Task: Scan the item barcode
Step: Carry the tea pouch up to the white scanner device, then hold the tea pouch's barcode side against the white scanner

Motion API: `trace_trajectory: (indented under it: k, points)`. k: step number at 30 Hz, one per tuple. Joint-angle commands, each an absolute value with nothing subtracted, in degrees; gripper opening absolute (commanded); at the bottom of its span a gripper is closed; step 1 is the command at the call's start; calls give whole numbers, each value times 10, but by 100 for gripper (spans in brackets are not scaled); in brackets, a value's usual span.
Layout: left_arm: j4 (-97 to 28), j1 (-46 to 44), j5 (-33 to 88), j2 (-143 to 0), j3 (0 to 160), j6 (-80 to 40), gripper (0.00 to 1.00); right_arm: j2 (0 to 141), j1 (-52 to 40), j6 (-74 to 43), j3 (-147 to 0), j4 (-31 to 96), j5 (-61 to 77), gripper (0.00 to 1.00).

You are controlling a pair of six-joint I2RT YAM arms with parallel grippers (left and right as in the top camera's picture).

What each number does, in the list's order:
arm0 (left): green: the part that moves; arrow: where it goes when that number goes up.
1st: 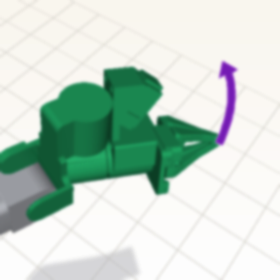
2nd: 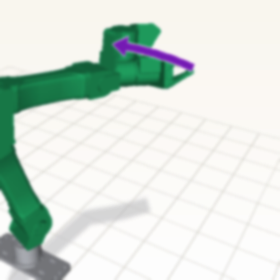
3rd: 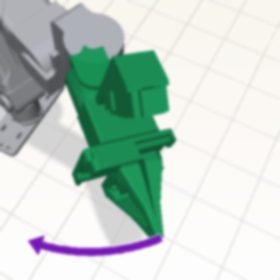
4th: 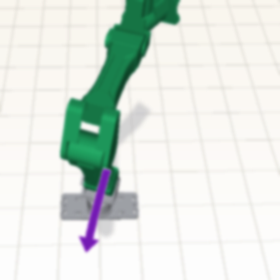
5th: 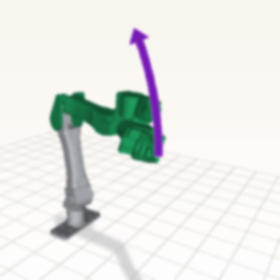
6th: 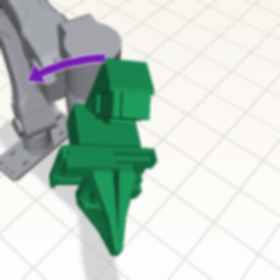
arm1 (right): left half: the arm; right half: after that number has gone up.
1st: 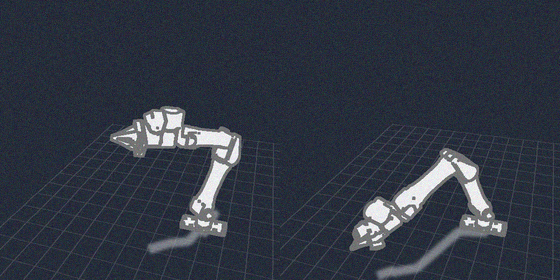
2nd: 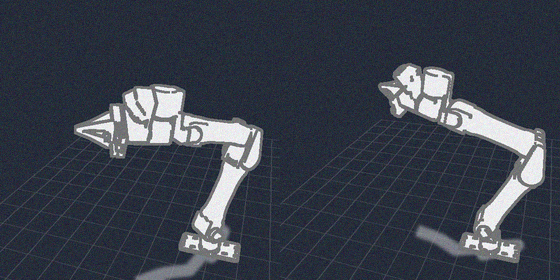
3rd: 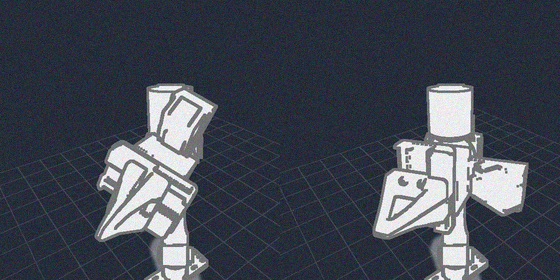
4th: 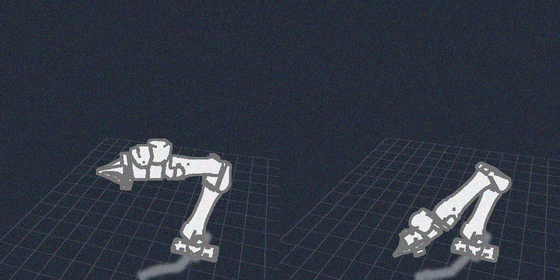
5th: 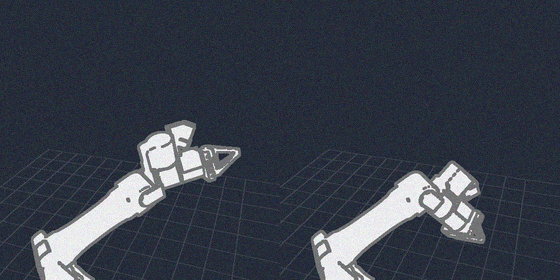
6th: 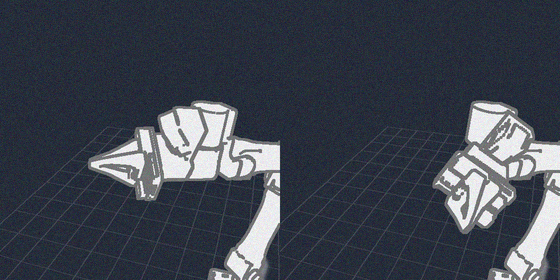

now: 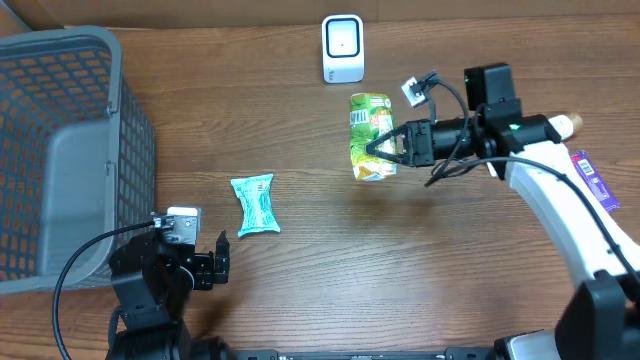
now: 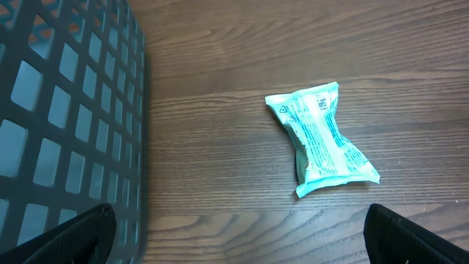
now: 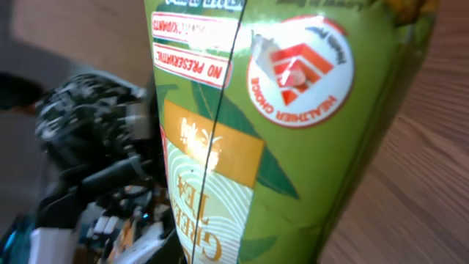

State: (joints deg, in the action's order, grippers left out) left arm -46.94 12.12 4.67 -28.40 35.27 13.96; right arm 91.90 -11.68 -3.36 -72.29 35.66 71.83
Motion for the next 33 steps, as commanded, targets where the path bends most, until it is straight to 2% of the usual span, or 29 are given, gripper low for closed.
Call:
trace_trajectory:
  k: [1,6,11,16,19,23,26,33]
  points:
    - [-467,124,44,-284,354,150,99,892,-119,-31,-759,351,822,20]
    - [-467,124,44,-284,354,150,100,888,-126,-83,-783,330,809,19]
    - [-467,124,44,-284,354,150,99,888,-156,-155,-826,341,643,19]
    - [-467,124,44,-284,354,150,99,891,-209,-122,-934,461,377,20]
    - [-467,124,44,-284,354,150,100,905,-252,-100,-1019,527,146,20]
    - [-467,124,44,-284,354,150,100,945,-291,-71,-1095,560,-24,15]
    - [-467,124,44,-284,354,150,100,980,-302,-43,-1104,526,-105,9]
    - [-467,124,44,-284,354,150,100,1091,-314,20,-1103,417,-250,8]
